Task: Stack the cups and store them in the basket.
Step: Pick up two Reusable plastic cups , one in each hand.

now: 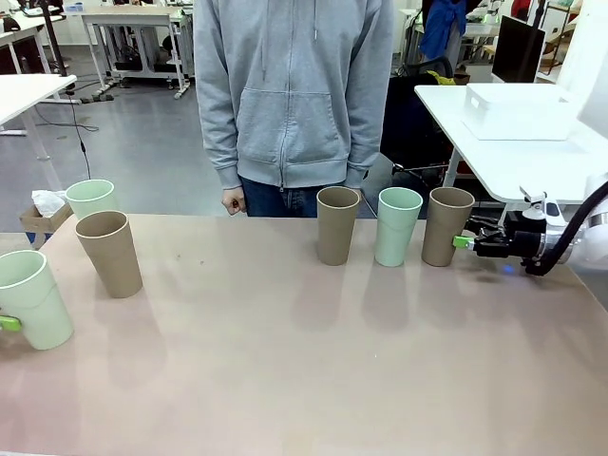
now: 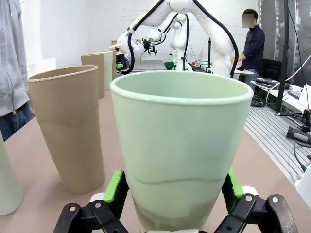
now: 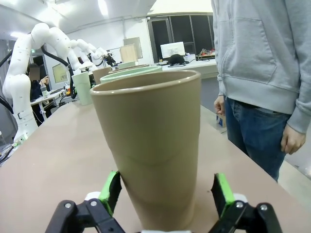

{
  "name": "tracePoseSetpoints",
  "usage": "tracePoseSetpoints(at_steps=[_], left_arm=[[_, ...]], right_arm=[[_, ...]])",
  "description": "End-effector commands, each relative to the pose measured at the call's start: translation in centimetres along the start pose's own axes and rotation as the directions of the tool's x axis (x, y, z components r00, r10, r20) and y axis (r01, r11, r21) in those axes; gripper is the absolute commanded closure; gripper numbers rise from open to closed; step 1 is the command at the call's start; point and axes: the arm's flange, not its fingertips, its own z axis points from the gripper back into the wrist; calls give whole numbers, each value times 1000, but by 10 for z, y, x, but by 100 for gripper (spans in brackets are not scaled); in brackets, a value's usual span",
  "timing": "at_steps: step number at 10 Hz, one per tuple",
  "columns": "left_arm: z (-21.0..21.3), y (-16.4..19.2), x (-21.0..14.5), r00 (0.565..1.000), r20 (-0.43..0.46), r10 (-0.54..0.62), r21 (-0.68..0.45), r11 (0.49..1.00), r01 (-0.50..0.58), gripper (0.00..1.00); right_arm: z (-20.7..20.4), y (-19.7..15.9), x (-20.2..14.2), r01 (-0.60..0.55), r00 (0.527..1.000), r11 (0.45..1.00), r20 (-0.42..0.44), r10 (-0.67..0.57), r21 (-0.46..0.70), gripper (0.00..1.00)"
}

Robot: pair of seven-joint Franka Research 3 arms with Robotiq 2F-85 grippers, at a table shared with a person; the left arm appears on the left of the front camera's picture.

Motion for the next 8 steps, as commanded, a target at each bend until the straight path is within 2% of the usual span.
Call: tracePoseSetpoints(at_steps=[1, 8], left_arm=[[-10, -12, -10, 1000, 4, -31, -2, 1000, 31, 0], [-26, -8, -14, 999, 30, -15, -16, 1000, 15, 0]], right_arm=[[-14, -1, 3, 35, 999, 999, 20, -34, -22, 0], [-40, 7, 4, 40, 999, 998, 5, -41, 51, 0]])
